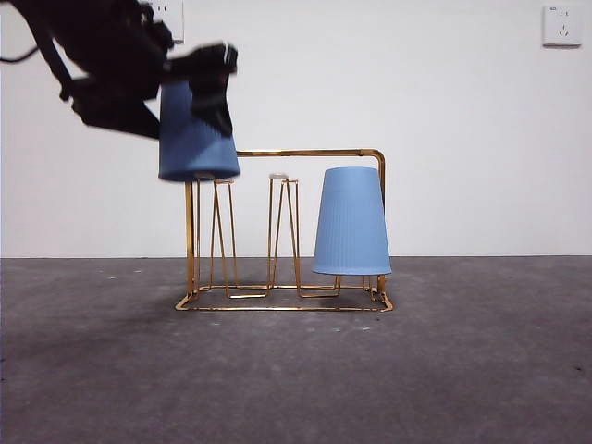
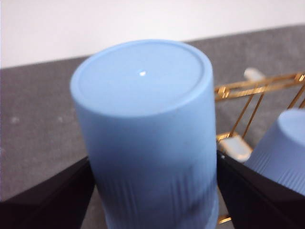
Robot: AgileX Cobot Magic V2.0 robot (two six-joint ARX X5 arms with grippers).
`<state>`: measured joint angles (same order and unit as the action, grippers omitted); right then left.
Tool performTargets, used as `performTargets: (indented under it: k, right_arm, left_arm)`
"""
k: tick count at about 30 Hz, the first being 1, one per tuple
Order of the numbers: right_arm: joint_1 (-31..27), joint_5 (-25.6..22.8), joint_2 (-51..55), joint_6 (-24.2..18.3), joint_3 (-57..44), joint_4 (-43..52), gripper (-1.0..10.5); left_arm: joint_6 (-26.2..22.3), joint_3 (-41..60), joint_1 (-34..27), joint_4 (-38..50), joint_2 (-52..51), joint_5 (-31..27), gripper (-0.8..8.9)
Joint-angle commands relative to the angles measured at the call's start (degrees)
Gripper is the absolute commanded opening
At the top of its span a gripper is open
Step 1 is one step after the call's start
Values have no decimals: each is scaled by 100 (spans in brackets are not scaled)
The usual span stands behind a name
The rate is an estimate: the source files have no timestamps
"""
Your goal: Pick up cup 1,put cup 1 in the cup rack,pick up cup 2,put cup 2 in the cup rack
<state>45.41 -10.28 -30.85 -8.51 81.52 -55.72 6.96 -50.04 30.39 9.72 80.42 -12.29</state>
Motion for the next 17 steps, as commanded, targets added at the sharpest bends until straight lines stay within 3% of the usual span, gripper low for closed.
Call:
performTargets:
  k: [1, 17]
  right_arm:
    - [0, -2, 9, 81, -42, 28, 127]
    - [0, -68, -2, 96, -44, -133, 126]
  left_arm:
    - [-127, 26, -22, 116, 219, 42, -6]
    - [-94, 26, -20, 372, 1279, 76, -6]
